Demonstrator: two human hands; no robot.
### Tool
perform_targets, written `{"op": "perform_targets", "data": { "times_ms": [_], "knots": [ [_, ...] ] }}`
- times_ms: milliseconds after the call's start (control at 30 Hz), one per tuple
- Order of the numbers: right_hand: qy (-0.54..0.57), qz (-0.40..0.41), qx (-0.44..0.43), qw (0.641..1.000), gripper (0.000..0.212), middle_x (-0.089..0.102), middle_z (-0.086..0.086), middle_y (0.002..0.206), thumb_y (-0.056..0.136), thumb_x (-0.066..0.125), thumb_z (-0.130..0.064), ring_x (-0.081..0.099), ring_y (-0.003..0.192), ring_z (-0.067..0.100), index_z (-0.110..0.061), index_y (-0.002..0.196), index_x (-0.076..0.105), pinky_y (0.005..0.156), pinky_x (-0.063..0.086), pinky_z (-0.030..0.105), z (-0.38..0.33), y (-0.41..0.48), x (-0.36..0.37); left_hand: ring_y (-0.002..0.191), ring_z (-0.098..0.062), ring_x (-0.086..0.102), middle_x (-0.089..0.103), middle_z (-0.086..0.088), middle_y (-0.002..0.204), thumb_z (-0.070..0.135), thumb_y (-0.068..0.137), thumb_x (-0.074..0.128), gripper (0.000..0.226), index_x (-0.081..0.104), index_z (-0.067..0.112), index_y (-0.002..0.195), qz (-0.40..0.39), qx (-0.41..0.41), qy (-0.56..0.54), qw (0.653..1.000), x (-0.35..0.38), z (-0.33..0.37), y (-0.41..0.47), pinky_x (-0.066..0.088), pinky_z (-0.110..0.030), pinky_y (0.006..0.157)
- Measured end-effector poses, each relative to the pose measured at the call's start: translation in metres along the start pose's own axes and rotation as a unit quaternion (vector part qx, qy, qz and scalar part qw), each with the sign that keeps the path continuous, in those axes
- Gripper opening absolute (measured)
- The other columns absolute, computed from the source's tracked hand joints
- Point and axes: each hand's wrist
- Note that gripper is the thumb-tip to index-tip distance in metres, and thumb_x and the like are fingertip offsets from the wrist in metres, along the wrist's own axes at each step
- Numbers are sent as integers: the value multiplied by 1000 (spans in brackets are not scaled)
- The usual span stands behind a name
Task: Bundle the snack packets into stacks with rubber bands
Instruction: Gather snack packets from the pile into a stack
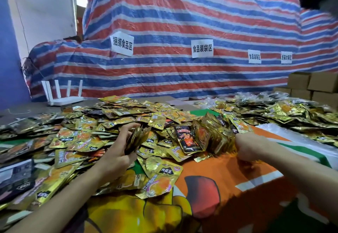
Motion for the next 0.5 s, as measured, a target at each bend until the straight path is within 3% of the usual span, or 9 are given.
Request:
{"op": "perform_targets", "data": {
  "times_ms": [33, 100, 267, 433, 500],
  "knots": [
    [4, -7, 4, 1000, 9, 49, -3, 78, 89, 55, -17, 58, 83, 19, -18, 89, 45, 63, 49, 27, -2, -1, -1, 92, -40, 57, 50, -20, 106, -16, 91, 53, 70, 37, 42, 126, -4, -7, 37, 999, -3, -5, 1, 45, -36, 72],
    [18, 12, 15, 1000, 10, 51, -3, 77, 86, 55, -14, 57, 75, 17, -16, 85, 45, 56, 46, 26, -4, -2, -4, 95, -51, 50, 48, -22, 108, -17, 89, 54, 79, 34, 49, 126, 0, -18, 67, 998, -5, -4, 2, 43, -41, 72],
    [49, 73, 62, 994, 24, 51, -1, 73, 86, 51, -5, 48, 60, 14, -19, 73, 36, 46, 35, 26, -7, -5, -11, 95, -47, 53, 50, -14, 107, -15, 89, 56, 84, 36, 59, 124, -8, -23, 68, 997, -7, -5, 2, 46, -40, 71],
    [81, 105, 60, 989, 18, 55, 1, 72, 84, 55, -12, 55, 66, 20, -16, 71, 44, 64, 52, 33, -21, -10, -31, 99, -46, 53, 51, -17, 108, -14, 89, 57, 86, 40, 65, 115, -10, -26, 57, 998, -7, -5, 3, 47, -39, 76],
    [102, 131, 45, 985, 20, 55, 2, 72, 84, 57, -15, 55, 68, 21, -17, 69, 43, 62, 49, 32, -33, -15, -42, 99, -43, 54, 51, -16, 109, -15, 88, 57, 85, 41, 63, 116, -4, -35, 51, 998, -7, -6, 3, 48, -41, 78]
  ]
}}
Point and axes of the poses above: each hand's wrist, its own y-axis towards the middle knuckle, its own x-axis out of the palm, z = x × y
